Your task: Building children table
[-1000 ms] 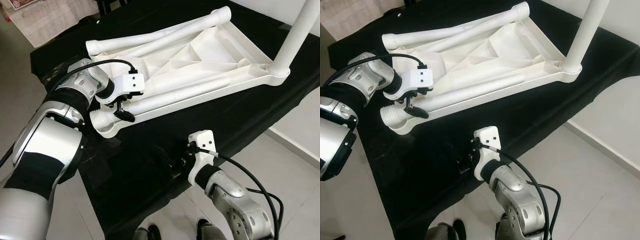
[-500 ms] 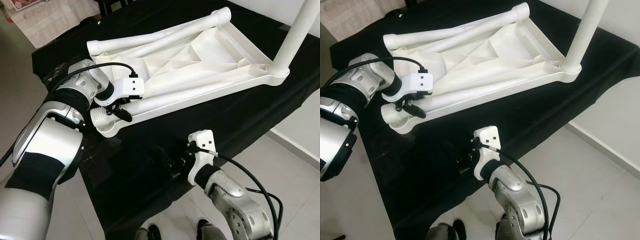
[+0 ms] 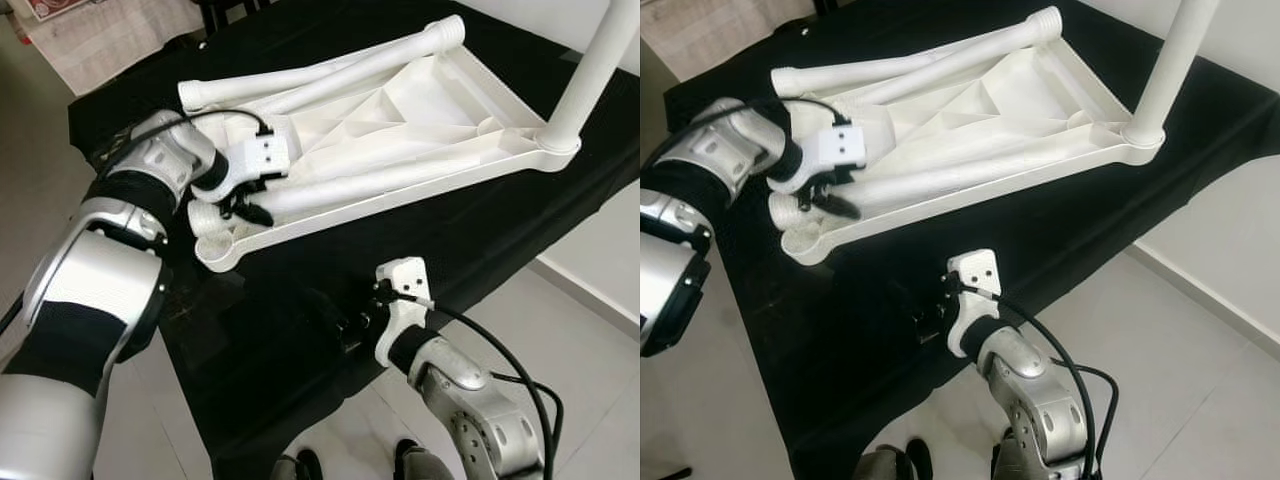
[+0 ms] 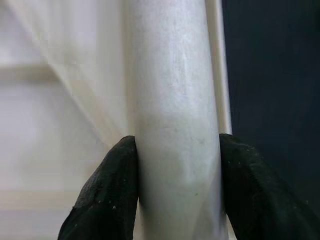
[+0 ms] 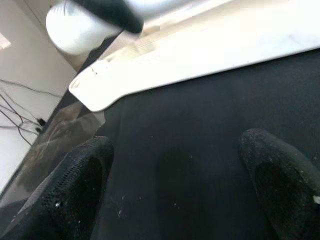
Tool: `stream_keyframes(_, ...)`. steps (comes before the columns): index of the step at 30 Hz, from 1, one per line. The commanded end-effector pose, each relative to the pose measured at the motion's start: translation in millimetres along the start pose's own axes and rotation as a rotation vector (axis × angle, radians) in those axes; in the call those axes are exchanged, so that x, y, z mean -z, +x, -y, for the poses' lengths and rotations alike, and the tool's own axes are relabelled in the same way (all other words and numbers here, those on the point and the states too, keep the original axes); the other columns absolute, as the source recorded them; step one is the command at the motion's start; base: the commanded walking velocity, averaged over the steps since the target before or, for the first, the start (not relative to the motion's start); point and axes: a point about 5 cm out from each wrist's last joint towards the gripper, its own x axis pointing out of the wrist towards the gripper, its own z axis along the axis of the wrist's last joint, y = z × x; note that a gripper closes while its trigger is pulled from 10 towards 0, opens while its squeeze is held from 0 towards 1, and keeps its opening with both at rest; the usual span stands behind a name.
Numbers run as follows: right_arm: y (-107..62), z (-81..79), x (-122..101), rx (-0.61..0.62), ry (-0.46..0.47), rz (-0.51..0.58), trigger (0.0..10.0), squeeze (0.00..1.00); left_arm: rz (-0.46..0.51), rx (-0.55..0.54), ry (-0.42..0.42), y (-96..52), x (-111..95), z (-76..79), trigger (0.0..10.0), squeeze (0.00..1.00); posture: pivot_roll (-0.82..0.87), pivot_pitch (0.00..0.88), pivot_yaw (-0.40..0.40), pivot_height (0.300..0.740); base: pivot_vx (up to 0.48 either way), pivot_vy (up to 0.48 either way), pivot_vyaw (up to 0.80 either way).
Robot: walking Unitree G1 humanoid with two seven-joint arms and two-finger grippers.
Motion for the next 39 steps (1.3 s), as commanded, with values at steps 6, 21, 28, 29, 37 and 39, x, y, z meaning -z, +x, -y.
stream_keyframes(6, 5.0, 9.2, -11, 0.009, 0.126, 0.065, 10.0, 0.0, 0.197, -0.098, -0.186, -24.6, 2, -14.8, 0.0, 0.0, -0.18, 0.187, 0.144, 0.74, 0.0, 0.0, 0.0)
stream_keyframes(21, -0.2, 27.0, -108, -0.386, 0.132, 0.346, 10.0, 0.0, 0.764, 0.186, -0.408, -14.8, -1, 10.8, 10.0, 0.0, -0.19, 0.155, 0.123, 0.74, 0.0, 0.0, 0.0)
stream_keyframes(28, 2.4, 27.2, -138, -0.506, -0.006, 0.354, 10.0, 1.0, 0.88, 0.262, -0.311, -20.0, -5, 19.6, 10.0, 0.0, -0.19, 0.149, 0.114, 0.74, 0.0, 0.0, 0.0)
stream_keyframes(29, 2.0, 27.2, -140, -0.531, -0.041, 0.337, 10.0, 1.0, 0.896, 0.261, -0.299, -22.0, -6, 20.0, 10.0, 0.0, -0.2, 0.148, 0.113, 0.74, 0.0, 0.0, 0.0)
stream_keyframes(37, -1.1, 22.9, -147, -0.633, -0.148, 0.265, 10.0, 0.0, 0.935, 0.251, -0.244, -29.2, -10, 23.4, 10.0, 0.0, -0.2, 0.139, 0.11, 0.74, 0.0, 0.0, 0.0)
stream_keyframes(39, 0.5, 21.5, -152, -0.664, -0.152, 0.276, 10.0, 0.0, 0.958, 0.276, -0.206, -32.7, -15, 28.7, 10.0, 0.0, -0.2, 0.134, 0.109, 0.74, 0.0, 0.0, 0.0)
